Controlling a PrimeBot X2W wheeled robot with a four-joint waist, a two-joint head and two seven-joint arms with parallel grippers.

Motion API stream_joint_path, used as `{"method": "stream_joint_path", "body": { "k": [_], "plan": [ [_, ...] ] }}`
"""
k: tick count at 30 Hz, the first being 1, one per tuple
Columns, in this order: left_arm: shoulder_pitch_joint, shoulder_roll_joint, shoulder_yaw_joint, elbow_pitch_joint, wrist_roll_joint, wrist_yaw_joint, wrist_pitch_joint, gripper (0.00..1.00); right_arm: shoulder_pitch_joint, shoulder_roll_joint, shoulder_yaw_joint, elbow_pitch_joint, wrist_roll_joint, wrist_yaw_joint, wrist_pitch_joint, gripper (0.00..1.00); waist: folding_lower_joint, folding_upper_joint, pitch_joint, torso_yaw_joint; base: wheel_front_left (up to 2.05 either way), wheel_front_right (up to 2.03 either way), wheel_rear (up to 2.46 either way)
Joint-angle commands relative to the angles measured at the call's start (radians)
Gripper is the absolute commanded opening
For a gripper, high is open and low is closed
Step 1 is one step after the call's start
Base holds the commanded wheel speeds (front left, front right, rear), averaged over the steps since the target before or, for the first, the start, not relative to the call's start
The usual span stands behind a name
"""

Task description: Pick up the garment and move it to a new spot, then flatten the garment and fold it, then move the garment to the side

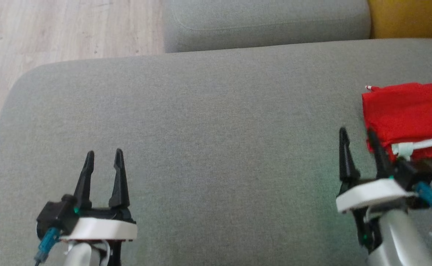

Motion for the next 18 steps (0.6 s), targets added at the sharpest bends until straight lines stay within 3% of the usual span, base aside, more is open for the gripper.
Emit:
{"method": "stream_joint_path", "body": {
  "k": [1, 12, 18],
  "plan": [
    [-0.013, 0.002, 0.047, -0.026, 0.011, 0.006, -0.005, 1.0, -0.005, -0.003, 0.035, -0.017, 0.016, -0.001, -0.02, 1.0, 0.0, 0.0, -0.007, 0.009, 0.0, 0.0, 0.0],
    [0.005, -0.007, 0.073, -0.015, 0.016, 0.002, -0.005, 1.0, 0.014, -0.003, 0.075, 0.008, 0.024, -0.001, -0.034, 1.0, 0.0, 0.0, -0.015, 0.011, 0.0, 0.0, 0.0],
    [0.008, -0.008, 0.08, 0.011, -0.041, 0.003, -0.005, 1.0, 0.02, -0.003, 0.086, -0.001, 0.035, -0.001, -0.034, 1.0, 0.0, 0.0, -0.015, 0.003, 0.0, 0.0, 0.0]
  ]
}}
